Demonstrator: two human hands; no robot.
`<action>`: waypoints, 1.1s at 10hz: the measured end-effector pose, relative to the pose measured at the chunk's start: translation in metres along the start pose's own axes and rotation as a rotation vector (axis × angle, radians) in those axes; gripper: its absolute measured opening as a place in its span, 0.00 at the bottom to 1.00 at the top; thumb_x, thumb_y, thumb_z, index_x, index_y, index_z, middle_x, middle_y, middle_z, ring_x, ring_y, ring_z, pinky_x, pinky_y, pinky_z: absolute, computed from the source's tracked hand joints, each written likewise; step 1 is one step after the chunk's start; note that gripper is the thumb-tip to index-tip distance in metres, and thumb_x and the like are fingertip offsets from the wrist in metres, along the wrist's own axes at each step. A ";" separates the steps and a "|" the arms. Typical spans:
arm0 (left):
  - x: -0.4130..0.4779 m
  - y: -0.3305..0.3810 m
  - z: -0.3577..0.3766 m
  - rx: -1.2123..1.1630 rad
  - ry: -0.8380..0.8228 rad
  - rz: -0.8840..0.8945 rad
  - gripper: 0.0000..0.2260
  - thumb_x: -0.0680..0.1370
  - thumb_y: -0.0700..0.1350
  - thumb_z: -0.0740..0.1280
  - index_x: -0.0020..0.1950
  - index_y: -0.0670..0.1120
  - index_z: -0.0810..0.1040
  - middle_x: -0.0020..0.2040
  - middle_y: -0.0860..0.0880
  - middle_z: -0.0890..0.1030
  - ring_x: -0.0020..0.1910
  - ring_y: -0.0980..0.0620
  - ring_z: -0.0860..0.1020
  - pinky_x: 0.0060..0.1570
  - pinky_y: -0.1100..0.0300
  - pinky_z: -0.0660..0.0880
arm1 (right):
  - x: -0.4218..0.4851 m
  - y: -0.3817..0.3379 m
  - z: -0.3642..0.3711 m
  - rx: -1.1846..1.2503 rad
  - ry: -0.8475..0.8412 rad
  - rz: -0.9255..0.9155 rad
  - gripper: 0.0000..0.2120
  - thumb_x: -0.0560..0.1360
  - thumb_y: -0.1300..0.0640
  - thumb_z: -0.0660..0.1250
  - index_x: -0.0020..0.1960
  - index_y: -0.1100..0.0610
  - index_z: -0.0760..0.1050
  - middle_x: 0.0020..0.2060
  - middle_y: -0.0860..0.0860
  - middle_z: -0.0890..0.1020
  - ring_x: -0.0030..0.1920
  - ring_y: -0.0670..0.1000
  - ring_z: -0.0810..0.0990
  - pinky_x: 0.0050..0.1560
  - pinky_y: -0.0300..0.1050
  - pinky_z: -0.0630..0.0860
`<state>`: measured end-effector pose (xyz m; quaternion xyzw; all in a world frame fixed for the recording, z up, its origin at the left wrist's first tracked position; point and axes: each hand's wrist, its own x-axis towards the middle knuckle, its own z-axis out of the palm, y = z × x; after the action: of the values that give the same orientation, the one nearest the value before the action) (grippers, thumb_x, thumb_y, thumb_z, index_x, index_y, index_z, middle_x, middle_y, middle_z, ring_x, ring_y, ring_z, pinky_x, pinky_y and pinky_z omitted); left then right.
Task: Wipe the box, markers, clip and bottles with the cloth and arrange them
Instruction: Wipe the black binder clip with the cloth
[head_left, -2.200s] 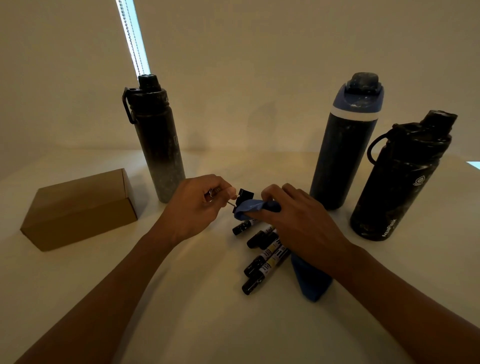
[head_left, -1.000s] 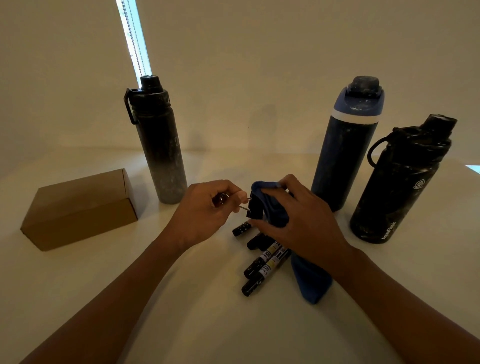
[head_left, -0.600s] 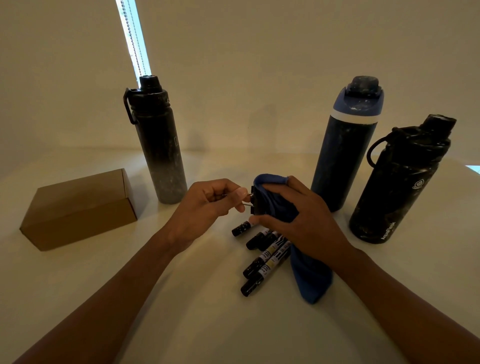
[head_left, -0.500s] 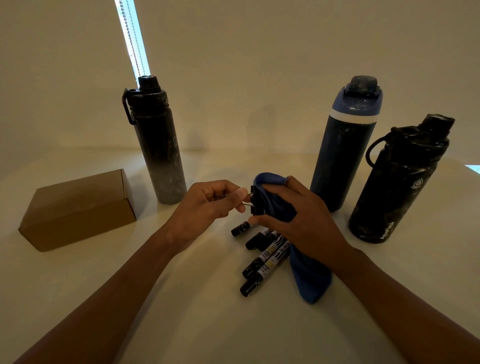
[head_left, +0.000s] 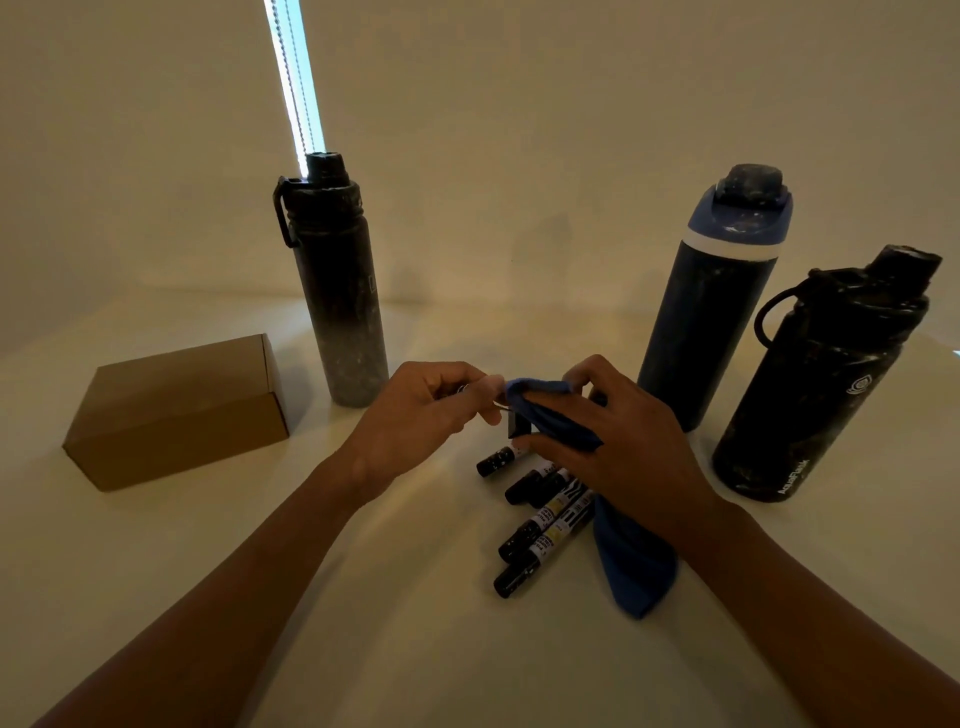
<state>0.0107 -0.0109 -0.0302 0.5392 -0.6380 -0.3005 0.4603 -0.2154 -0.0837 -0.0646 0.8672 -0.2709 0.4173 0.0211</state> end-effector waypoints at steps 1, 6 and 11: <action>0.000 -0.001 -0.004 -0.126 -0.026 -0.036 0.13 0.86 0.48 0.63 0.55 0.49 0.87 0.38 0.51 0.83 0.36 0.51 0.71 0.38 0.67 0.73 | 0.006 -0.005 -0.002 0.034 0.044 -0.033 0.20 0.75 0.39 0.69 0.56 0.54 0.73 0.44 0.53 0.80 0.36 0.44 0.76 0.41 0.37 0.78; 0.000 -0.004 -0.008 0.136 -0.098 0.075 0.10 0.84 0.52 0.65 0.59 0.54 0.85 0.45 0.57 0.87 0.47 0.59 0.84 0.47 0.66 0.79 | -0.006 -0.008 -0.026 0.004 -0.068 0.055 0.29 0.72 0.33 0.73 0.65 0.50 0.78 0.57 0.47 0.73 0.44 0.43 0.77 0.46 0.33 0.79; 0.002 -0.004 -0.005 0.138 -0.107 0.069 0.09 0.84 0.50 0.66 0.59 0.53 0.86 0.45 0.57 0.87 0.51 0.61 0.84 0.53 0.69 0.78 | -0.002 -0.006 -0.024 0.168 -0.101 0.157 0.32 0.67 0.36 0.79 0.66 0.51 0.78 0.57 0.43 0.70 0.55 0.41 0.76 0.52 0.33 0.79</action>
<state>0.0171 -0.0129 -0.0310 0.5303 -0.6992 -0.2680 0.3975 -0.2307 -0.0710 -0.0489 0.8621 -0.3027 0.3945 -0.0979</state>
